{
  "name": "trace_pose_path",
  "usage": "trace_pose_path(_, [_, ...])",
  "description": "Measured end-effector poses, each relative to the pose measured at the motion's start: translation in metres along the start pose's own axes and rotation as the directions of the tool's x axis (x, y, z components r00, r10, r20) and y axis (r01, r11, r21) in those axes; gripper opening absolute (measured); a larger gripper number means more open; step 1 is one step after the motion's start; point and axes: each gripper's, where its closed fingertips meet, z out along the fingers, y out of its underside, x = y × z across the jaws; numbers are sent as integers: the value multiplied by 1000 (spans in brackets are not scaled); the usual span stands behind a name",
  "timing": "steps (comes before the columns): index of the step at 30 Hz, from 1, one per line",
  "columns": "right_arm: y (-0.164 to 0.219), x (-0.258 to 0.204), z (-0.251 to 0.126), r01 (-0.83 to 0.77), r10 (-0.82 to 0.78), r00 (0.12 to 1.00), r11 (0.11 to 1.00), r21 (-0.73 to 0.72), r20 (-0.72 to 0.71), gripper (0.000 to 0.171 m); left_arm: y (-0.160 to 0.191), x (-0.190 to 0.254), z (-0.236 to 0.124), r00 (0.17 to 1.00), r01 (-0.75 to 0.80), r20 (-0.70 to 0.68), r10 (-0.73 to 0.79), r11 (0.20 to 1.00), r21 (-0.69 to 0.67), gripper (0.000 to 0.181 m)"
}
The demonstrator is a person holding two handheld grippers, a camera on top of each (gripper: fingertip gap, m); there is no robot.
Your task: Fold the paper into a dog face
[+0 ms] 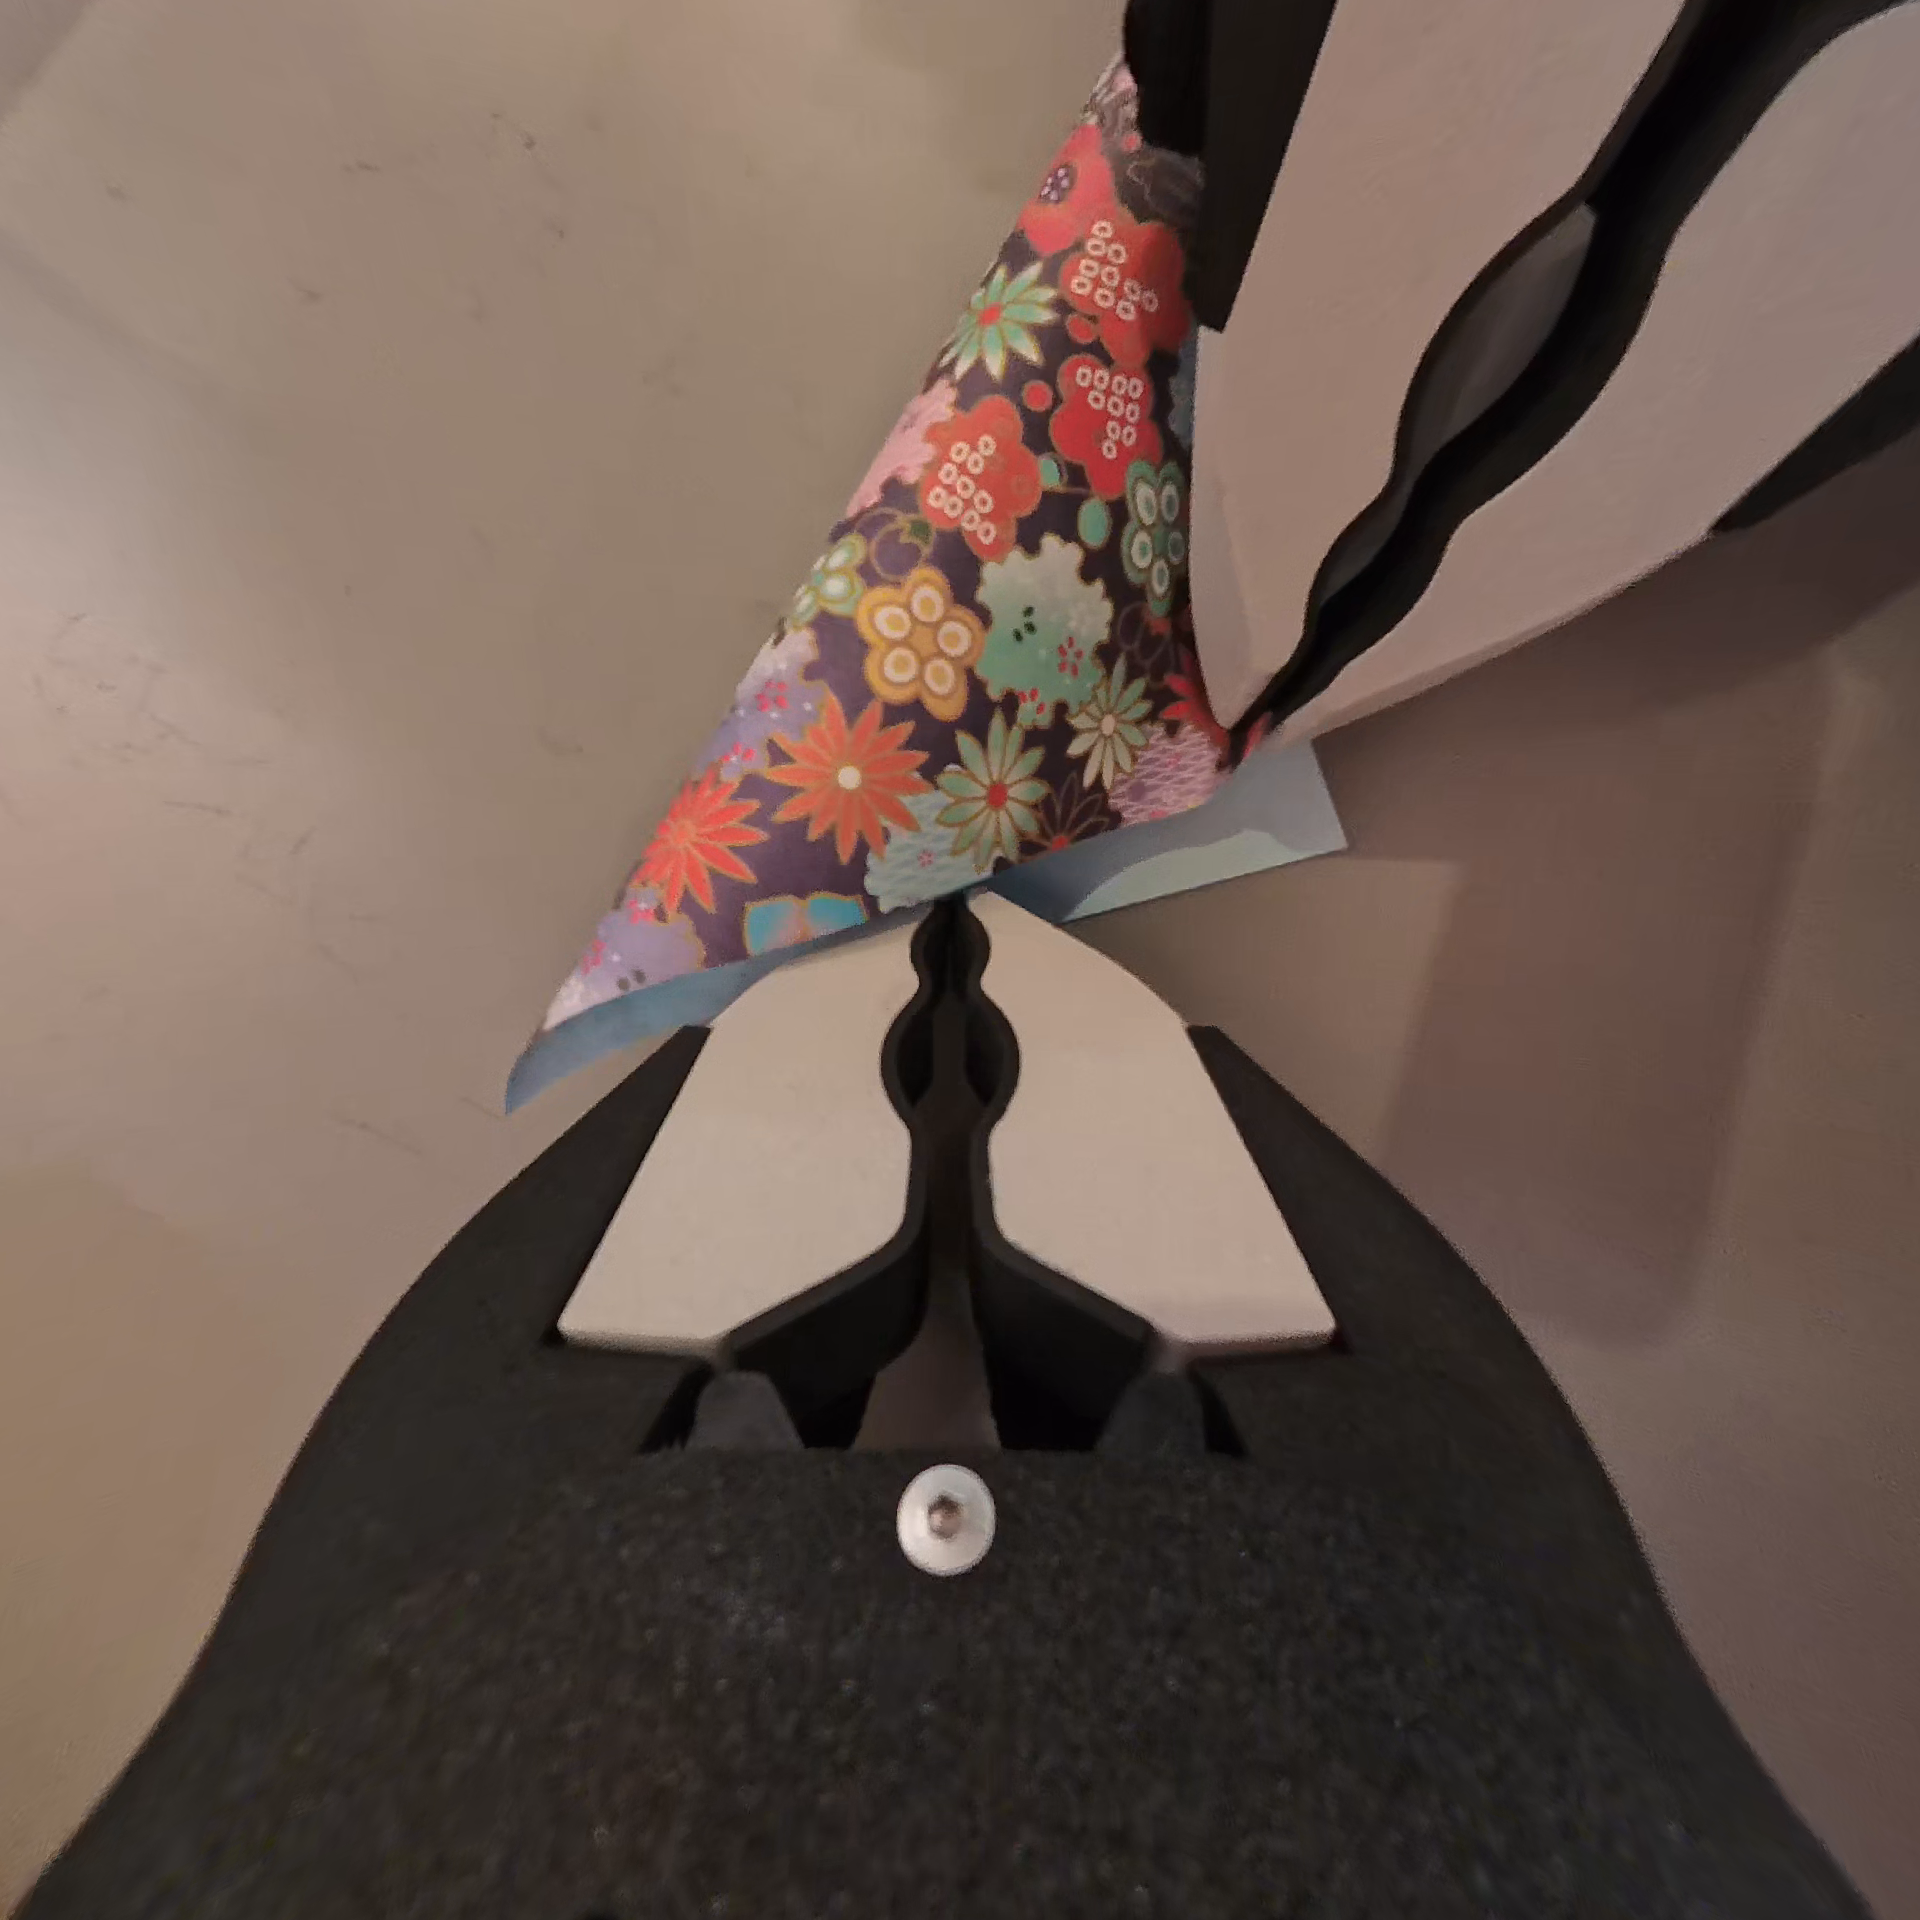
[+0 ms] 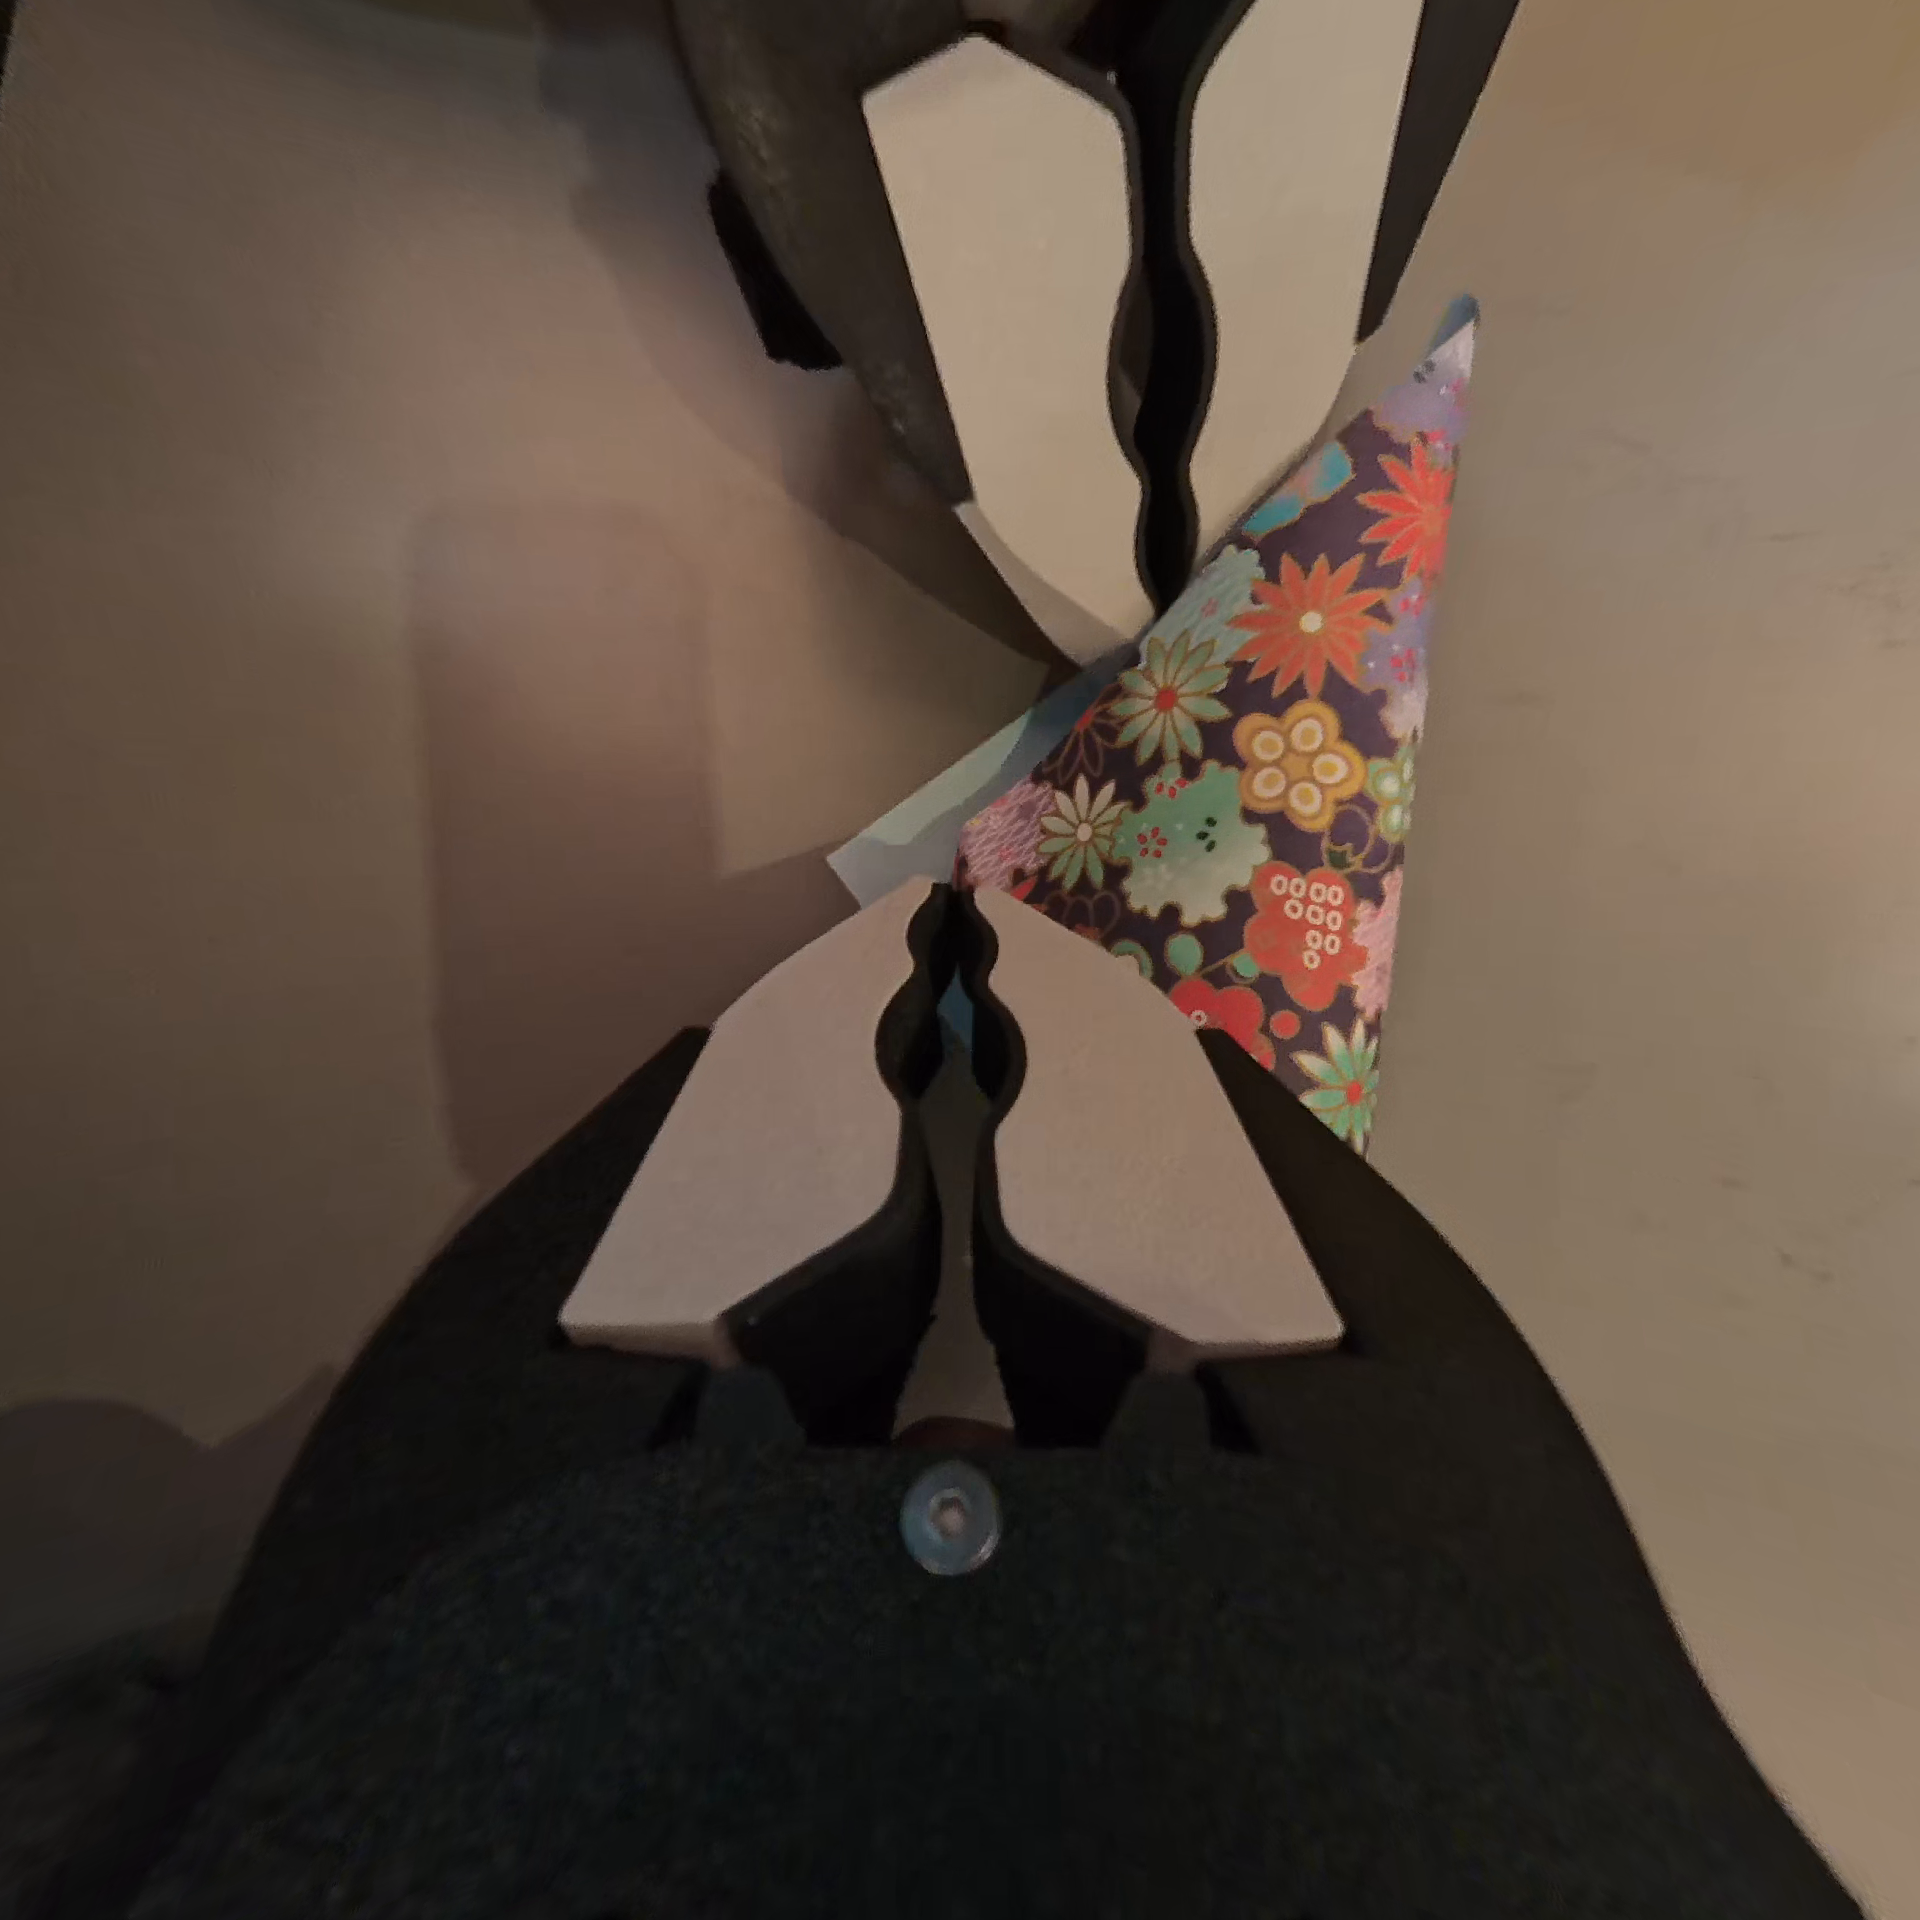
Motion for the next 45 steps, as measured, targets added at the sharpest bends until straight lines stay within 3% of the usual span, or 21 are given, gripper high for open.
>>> trace_pose_path(45, [2,-10,11,51,-46,998,993,-110,49,0,-5,-2,4,999,-21,35,21,1000,6,0])
